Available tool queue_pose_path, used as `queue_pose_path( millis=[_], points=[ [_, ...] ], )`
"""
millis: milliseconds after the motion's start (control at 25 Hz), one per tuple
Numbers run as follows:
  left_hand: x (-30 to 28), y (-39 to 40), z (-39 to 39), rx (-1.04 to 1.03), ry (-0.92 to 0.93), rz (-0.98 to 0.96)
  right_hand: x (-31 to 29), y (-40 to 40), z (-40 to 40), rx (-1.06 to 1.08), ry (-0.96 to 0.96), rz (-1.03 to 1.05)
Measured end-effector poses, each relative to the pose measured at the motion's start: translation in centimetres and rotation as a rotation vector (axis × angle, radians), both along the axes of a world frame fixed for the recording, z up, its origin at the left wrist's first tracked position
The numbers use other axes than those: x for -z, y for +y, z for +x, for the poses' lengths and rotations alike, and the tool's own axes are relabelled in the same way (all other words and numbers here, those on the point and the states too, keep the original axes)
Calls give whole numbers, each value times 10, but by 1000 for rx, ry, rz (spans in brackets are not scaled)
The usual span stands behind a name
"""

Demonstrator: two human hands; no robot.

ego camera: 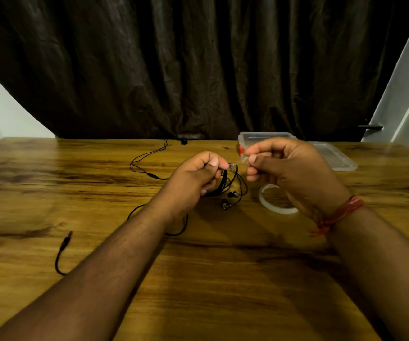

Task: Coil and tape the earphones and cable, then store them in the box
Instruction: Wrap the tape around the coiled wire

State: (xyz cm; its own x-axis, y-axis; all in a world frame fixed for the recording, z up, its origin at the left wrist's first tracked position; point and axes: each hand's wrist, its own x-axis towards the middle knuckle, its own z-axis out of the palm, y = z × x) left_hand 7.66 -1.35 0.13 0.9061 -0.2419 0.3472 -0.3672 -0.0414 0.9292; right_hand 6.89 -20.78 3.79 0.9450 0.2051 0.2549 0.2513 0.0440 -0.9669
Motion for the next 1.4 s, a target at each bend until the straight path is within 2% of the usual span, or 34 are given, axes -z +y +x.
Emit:
queue_pose_path(
  millis=[240,440,640,880,1120,1240,1400],
  points=[
    [-1,-4,-3,40,50,-35,6,8,2,249,-258,-196],
    [4,-5,-3,-42,-1,145,13,13,-4,456,-729,-679],
    [4,-10,-6,-184,12,162,12,20,-10,454,-849,-872],
    [1,-16,-13,-257,-81,238,13,22,-9,409,-791,-892],
    [1,-16,-20,-155,-157,430,10,19,-8,398,-735,-770],
    [0,-13,-20,-83,-223,472,15,10,2,338,-630,-714],
    [1,-10,-19,-33,-222,391,18,5,6,187,-422,-618]
  ],
)
